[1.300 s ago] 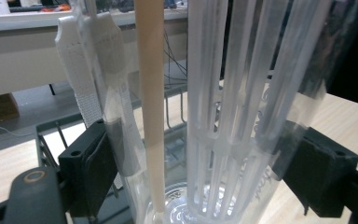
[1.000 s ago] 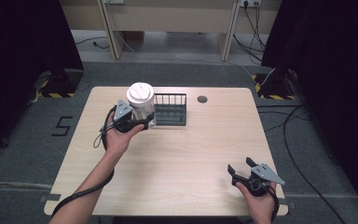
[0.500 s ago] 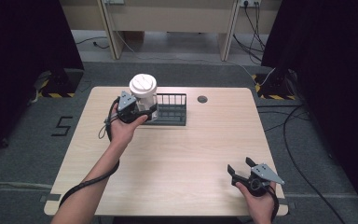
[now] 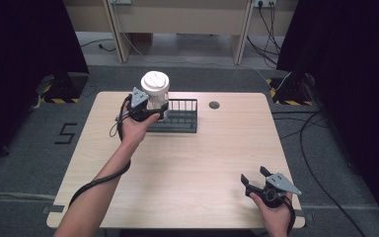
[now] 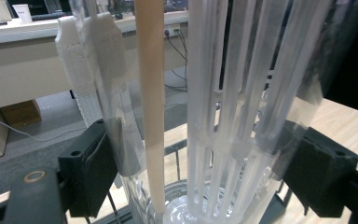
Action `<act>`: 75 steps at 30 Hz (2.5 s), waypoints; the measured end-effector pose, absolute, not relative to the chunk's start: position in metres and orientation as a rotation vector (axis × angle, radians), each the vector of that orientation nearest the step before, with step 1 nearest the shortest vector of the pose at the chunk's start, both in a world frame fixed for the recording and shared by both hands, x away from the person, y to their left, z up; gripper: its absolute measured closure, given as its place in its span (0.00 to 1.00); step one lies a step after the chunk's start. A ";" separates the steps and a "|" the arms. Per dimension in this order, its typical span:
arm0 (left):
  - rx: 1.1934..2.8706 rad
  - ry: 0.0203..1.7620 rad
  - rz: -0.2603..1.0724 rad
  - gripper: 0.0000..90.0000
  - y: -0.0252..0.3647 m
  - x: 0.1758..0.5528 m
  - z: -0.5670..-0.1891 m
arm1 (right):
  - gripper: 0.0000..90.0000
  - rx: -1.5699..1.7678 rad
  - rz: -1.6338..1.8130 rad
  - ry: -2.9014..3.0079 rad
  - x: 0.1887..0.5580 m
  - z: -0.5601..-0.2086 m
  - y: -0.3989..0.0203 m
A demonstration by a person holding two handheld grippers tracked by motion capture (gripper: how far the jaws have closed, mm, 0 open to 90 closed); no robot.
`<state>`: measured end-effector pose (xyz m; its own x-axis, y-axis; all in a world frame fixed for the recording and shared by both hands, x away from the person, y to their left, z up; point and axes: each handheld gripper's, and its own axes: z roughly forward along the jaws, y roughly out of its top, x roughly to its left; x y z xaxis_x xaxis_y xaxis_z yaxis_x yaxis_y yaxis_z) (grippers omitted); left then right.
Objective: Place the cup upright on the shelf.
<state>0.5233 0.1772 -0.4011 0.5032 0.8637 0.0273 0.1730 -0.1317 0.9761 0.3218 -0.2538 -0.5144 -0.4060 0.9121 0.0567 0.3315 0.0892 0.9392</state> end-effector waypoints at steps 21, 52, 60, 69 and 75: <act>1.611 0.981 0.787 0.20 0.172 0.559 -0.407 | 0.20 1.230 1.326 1.791 0.321 -0.514 -0.255; 1.623 1.010 0.758 0.20 0.148 0.565 -0.428 | 0.21 1.228 1.332 1.795 0.321 -0.514 -0.254; 1.658 1.044 0.725 0.20 0.137 0.569 -0.447 | 0.21 1.223 1.334 1.796 0.321 -0.515 -0.255; 1.673 1.057 0.713 0.19 0.138 0.569 -0.450 | 0.21 1.221 1.330 1.807 0.321 -0.514 -0.255; 1.677 1.053 0.705 0.18 0.139 0.567 -0.451 | 0.21 1.207 1.321 1.812 0.322 -0.514 -0.254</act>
<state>0.5667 0.1391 -0.4507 0.4527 0.8912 -0.0287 0.3131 -0.1287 0.9410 0.3216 -0.2535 -0.5144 -0.4173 0.9073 0.0506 0.3261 0.0975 0.9403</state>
